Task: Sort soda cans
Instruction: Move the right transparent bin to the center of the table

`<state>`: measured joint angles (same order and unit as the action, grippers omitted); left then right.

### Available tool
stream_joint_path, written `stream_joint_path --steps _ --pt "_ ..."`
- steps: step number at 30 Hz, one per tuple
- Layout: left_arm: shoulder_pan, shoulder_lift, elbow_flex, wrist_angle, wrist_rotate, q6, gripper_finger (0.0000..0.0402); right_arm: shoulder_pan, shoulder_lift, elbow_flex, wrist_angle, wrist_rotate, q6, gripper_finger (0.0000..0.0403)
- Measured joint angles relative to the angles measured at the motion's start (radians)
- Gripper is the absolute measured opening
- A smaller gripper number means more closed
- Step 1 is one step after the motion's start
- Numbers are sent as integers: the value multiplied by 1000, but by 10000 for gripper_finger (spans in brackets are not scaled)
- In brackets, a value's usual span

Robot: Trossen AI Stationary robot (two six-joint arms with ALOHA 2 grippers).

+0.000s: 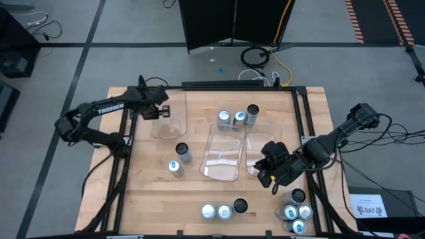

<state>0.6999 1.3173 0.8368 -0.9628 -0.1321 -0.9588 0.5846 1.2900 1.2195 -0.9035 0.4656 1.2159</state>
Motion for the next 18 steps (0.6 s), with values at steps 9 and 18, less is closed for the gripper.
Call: stream_joint_path --steps 9,18 --pt "-52 68 19 81 30 -5 9 0 0 0 -17 0 -5 61" --pt "-142 121 97 65 35 -6 9 0 0 0 -31 -1 -9 61"
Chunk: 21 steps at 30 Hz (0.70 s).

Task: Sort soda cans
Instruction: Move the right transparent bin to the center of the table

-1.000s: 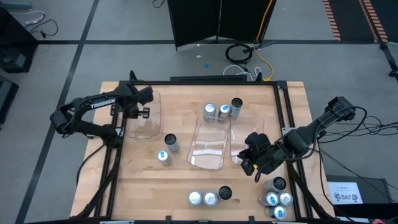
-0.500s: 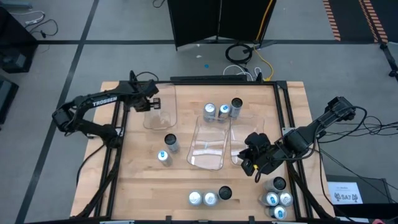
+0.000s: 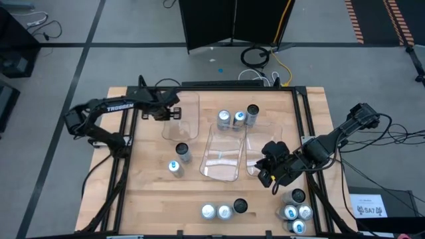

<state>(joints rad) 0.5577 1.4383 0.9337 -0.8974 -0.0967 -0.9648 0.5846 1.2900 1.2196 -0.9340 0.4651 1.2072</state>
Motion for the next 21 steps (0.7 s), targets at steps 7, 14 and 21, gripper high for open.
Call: stream_joint_path --steps 7,14,21 --pt "-75 41 10 -6 -14 1 9 0 0 0 0 0 -14 61" --pt "-140 41 9 -34 -4 1 8 0 0 0 1 0 -19 61" --pt "-179 42 9 -39 3 -25 8 0 0 0 1 0 -27 61"
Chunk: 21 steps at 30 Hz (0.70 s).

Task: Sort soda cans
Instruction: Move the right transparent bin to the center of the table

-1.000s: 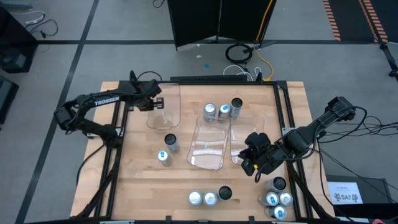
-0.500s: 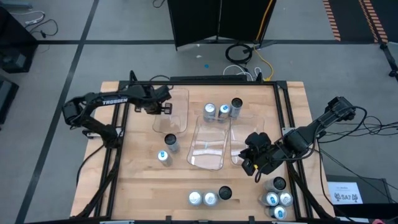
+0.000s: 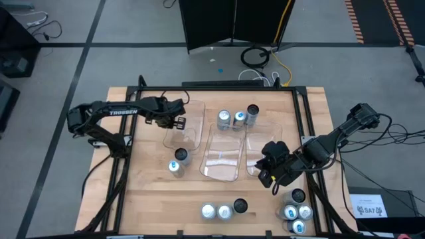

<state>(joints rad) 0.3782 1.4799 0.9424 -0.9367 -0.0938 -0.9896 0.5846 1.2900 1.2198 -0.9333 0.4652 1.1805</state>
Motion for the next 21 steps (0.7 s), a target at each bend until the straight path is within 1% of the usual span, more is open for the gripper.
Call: stream_joint_path --steps 8,21 --pt "-6 0 0 0 17 0 8 0 0 0 0 0 -15 61" --pt "-8 1 -1 -18 85 -1 8 0 0 0 0 1 -15 61"
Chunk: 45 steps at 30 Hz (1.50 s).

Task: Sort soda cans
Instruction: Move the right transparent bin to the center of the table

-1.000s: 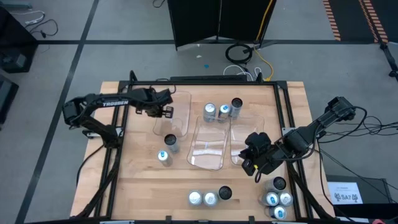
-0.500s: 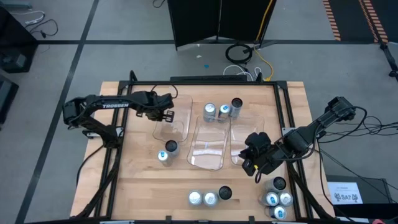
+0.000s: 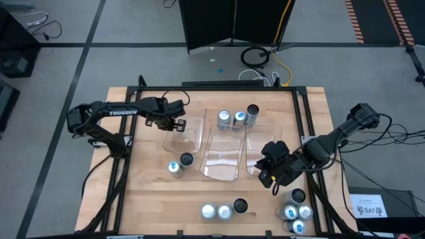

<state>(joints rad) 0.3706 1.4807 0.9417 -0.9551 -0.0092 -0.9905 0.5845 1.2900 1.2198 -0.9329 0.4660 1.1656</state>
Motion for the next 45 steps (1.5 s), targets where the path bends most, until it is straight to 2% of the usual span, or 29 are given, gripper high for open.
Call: stream_joint_path --steps 25,37,45 --pt "67 2 -2 5 -93 8 11 0 0 0 3 0 10 61" --pt "68 5 -8 38 -54 2 45 0 0 0 5 0 6 61" --pt "68 5 -6 49 -35 1 92 0 0 0 7 0 1 61"
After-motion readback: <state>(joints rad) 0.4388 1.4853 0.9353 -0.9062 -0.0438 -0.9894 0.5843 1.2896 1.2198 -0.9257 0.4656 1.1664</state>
